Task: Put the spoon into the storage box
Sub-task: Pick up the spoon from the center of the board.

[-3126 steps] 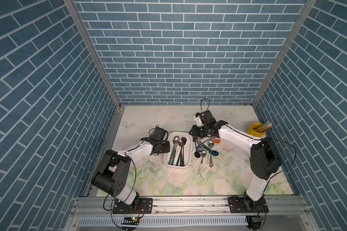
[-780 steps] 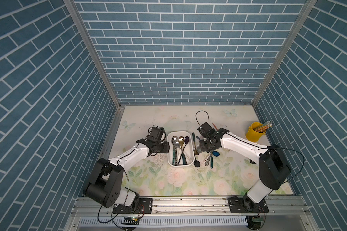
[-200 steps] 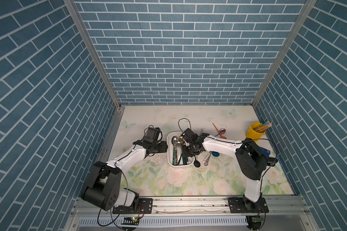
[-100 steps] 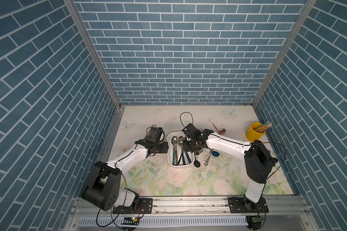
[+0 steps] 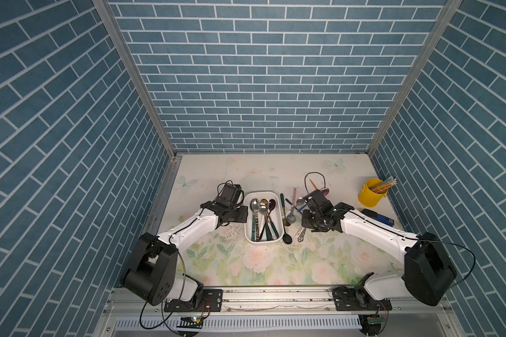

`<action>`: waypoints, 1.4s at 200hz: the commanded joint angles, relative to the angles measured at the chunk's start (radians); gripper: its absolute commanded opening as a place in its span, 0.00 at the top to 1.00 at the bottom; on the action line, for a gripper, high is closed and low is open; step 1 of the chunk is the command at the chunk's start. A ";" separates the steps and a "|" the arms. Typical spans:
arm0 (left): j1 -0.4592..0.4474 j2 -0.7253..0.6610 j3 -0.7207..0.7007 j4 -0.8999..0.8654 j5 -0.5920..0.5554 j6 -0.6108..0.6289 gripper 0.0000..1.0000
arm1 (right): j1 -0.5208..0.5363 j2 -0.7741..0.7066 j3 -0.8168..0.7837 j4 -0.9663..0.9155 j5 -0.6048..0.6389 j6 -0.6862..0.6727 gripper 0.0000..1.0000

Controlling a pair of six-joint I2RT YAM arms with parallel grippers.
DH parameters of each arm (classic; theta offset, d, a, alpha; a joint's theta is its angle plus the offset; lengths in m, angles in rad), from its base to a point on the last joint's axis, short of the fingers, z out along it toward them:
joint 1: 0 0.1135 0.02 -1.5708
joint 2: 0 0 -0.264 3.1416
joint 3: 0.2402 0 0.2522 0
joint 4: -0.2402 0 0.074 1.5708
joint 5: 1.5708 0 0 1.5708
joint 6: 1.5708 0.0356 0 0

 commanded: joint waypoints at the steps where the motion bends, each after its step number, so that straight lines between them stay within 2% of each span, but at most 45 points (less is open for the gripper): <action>1: -0.005 0.005 0.011 -0.016 -0.010 0.005 0.44 | -0.010 0.006 -0.046 0.082 -0.024 0.051 0.66; 115: -0.006 -0.033 -0.032 -0.008 -0.024 -0.012 0.43 | -0.039 0.149 0.005 0.163 -0.067 -0.012 0.65; 203: -0.005 -0.033 -0.034 -0.008 -0.031 -0.011 0.43 | -0.041 0.248 0.054 0.144 -0.101 -0.038 0.66; 280: -0.005 -0.037 -0.030 -0.018 -0.038 -0.007 0.43 | -0.044 0.222 0.005 0.138 -0.102 -0.039 0.67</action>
